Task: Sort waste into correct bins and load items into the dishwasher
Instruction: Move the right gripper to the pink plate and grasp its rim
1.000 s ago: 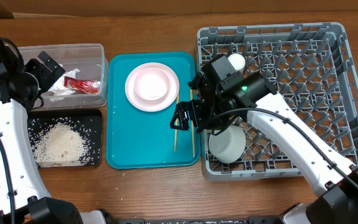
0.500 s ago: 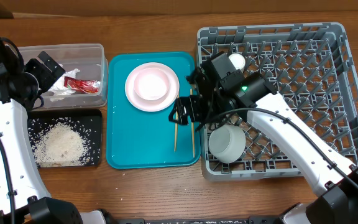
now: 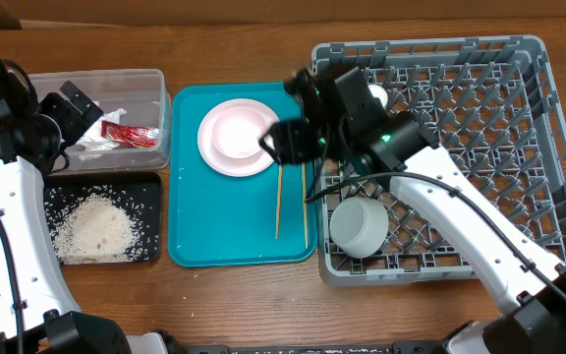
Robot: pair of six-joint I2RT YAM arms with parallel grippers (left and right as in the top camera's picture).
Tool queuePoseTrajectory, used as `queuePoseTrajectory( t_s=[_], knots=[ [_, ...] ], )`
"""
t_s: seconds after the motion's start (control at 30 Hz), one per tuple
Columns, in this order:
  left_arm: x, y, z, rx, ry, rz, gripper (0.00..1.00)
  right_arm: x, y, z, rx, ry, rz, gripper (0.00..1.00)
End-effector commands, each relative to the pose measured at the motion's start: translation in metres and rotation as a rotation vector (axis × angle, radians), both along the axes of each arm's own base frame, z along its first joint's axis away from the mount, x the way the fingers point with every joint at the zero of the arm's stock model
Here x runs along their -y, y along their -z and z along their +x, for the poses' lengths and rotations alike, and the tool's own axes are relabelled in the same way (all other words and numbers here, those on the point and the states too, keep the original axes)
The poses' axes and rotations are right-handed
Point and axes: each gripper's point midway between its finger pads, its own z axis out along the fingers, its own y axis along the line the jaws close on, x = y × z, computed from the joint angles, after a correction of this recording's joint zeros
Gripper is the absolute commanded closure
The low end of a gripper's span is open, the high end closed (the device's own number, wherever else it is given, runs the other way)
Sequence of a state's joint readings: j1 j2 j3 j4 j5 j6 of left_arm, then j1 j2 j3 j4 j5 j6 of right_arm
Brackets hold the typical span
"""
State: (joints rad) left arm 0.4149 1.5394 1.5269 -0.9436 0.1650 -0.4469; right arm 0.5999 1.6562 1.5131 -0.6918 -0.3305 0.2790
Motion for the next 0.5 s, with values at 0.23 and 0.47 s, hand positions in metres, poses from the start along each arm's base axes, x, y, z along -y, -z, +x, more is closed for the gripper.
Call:
queuePoseTrajectory(
  t_s=[0.23,0.47],
  knots=[
    [-0.002,-0.009,0.004,0.026,-0.01,-0.004,0.0,-0.077,0.036,0.051,0.459,-0.111,-0.201,0.26],
    [-0.002,-0.009,0.004,0.026,-0.01,-0.004,0.0,-0.112,0.117,0.057,0.495,-0.244,-0.288,0.3]
  ],
)
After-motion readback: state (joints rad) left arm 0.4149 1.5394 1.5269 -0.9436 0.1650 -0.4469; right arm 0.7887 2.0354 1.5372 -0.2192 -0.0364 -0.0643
